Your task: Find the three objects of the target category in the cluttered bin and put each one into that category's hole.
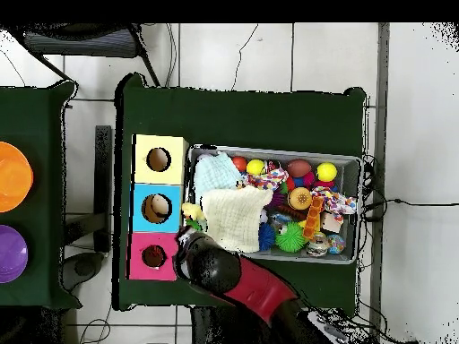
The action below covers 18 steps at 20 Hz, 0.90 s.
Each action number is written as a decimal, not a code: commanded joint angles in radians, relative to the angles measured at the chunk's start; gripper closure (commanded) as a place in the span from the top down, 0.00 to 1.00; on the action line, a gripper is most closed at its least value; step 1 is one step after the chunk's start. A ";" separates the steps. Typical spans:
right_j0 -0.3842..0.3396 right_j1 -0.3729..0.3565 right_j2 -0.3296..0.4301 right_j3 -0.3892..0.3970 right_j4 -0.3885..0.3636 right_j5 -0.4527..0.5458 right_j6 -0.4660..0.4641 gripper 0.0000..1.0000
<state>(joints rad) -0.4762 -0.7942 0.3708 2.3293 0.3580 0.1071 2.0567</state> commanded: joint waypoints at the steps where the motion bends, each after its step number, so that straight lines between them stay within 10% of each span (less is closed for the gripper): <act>1: 0.019 0.092 0.076 -0.095 0.062 -0.077 0.236 1.00; 18: 0.019 0.163 -0.005 -0.172 0.010 -0.096 0.148 1.00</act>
<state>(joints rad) -0.4483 -0.7527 0.3475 2.2997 0.3582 0.0777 2.0567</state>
